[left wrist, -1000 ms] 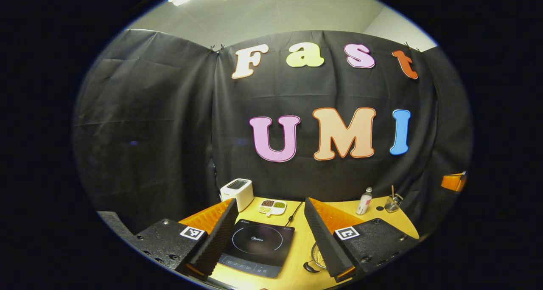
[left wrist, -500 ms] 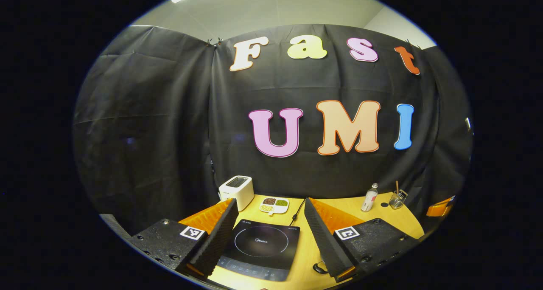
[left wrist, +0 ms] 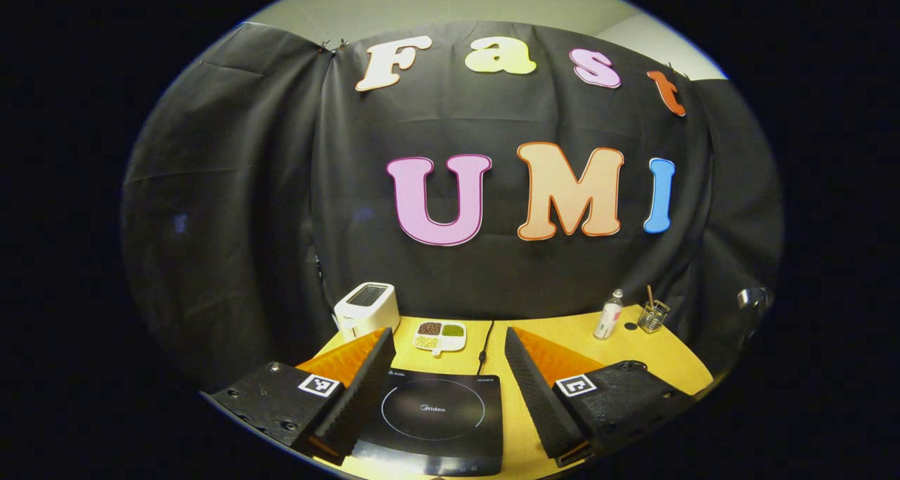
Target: First push the handle of the pot to place it horizontally, then grasp the pot with both hands and set it on the induction cooktop.
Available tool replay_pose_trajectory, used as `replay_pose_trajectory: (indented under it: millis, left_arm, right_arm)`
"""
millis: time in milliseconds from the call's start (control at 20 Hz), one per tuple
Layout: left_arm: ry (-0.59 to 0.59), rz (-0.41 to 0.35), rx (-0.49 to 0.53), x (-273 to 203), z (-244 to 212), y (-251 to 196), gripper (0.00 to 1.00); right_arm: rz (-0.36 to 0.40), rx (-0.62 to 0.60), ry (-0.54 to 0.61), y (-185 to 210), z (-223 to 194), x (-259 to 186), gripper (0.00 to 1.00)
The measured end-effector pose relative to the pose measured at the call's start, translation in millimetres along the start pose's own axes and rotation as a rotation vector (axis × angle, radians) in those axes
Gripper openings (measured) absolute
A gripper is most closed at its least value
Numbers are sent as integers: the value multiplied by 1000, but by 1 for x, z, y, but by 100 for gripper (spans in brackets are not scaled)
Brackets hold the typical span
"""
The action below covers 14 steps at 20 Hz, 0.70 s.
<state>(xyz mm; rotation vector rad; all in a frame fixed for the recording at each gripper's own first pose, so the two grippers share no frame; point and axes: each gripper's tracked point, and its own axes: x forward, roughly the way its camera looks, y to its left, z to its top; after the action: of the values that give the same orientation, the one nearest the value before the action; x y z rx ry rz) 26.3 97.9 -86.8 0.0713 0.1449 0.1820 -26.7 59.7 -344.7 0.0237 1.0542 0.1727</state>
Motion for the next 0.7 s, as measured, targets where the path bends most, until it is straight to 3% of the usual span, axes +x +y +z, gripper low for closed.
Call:
replay_pose_trajectory:
  millis: [250,300,700]
  left_arm:
    - [55,-81,-25,20,-27,5,94]
    - [65,-94,-27,23,-30,7,96]
    - [163,-157,-36,31,-71,32,96]
  right_arm:
    - [-44,78,209,13,-56,37,0]
    - [-57,81,235,15,-61,43,3]
    - [-109,103,274,37,-58,92,3]
